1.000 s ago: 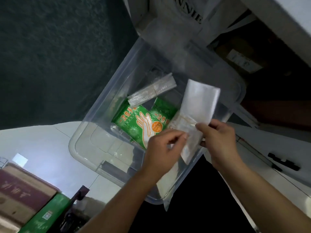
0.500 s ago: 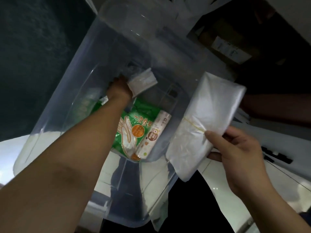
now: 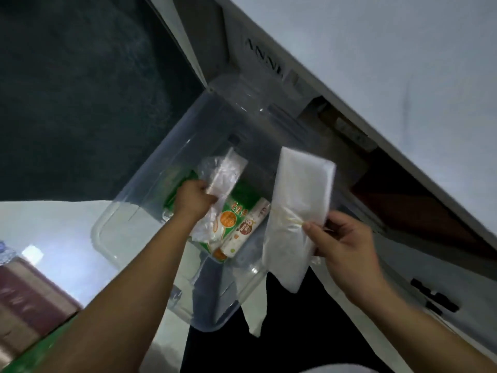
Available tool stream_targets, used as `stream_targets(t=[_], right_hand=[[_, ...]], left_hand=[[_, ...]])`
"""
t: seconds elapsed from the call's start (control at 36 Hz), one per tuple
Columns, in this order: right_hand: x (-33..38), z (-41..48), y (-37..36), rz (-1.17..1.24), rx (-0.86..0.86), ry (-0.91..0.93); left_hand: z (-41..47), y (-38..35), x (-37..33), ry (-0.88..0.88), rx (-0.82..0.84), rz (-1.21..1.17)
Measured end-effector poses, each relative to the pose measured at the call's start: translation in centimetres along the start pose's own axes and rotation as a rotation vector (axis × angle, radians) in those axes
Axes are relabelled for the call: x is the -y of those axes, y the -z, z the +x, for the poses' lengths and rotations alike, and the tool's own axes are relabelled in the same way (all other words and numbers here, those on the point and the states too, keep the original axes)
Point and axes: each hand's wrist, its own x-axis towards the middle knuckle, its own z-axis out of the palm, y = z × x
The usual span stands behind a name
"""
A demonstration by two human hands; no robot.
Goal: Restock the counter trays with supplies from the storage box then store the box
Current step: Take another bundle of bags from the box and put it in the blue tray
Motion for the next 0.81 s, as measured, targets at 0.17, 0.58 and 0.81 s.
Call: stream_targets(t=[0.17,0.58,0.81], right_hand=[[2.9,-0.3,1.7,-0.057,0.112,0.061],[11.0,-7.0,0.4,0.168,0.308,0.035],[10.4,-16.1,0.7,0.229,0.342,0.147]], left_hand=[[-12.3,4.5,-1.4,0.078,-0.081,-0.450],[-30.0,11.9,-8.1,-0.310,0.134,-0.912],[-33.9,10.8,-4.7,-0.450,0.096,-0.735]])
